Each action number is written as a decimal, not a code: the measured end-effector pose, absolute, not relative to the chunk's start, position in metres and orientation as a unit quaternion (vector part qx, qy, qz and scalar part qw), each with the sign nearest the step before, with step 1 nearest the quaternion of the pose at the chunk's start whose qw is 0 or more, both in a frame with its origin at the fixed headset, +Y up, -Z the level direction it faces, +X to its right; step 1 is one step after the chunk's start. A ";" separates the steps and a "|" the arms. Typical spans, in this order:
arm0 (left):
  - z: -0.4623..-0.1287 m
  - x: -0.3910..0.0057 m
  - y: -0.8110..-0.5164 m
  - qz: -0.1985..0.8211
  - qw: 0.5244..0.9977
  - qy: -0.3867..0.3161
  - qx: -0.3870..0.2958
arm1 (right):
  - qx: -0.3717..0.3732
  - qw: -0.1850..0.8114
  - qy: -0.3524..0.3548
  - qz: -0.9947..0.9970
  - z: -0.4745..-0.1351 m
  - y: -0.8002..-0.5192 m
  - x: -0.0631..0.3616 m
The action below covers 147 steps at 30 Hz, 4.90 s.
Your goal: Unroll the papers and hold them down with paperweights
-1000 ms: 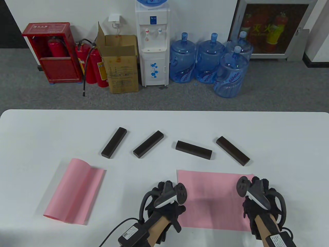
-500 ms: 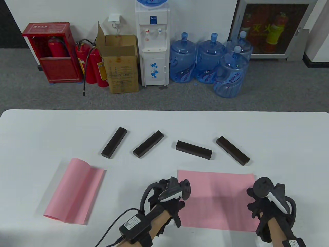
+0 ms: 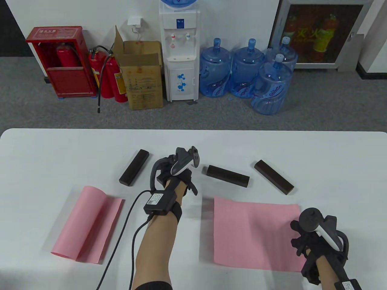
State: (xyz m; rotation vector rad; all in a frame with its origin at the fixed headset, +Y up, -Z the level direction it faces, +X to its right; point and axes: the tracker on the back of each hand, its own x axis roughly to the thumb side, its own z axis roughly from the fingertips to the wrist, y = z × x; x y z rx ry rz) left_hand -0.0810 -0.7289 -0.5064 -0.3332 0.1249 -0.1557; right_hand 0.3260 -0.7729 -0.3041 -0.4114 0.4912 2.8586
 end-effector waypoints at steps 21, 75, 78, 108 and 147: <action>-0.493 -0.094 -0.719 -0.064 0.993 -0.029 -0.093 | -0.136 0.111 0.173 0.969 -0.304 -0.773 0.326; -0.326 -0.022 -0.722 -0.072 0.970 -0.119 -0.198 | -0.136 0.119 0.174 0.968 -0.303 -0.775 0.326; -0.326 -0.072 -0.713 -0.045 0.981 -0.097 -0.162 | -0.136 0.120 0.174 0.968 -0.303 -0.775 0.327; -0.300 -0.211 -0.739 0.094 0.988 -0.076 -0.095 | -0.149 0.128 0.229 0.953 -0.359 -0.701 0.295; -0.301 -0.213 -0.747 0.080 0.985 -0.074 -0.133 | -0.242 -0.050 0.144 0.958 -0.524 -0.721 0.255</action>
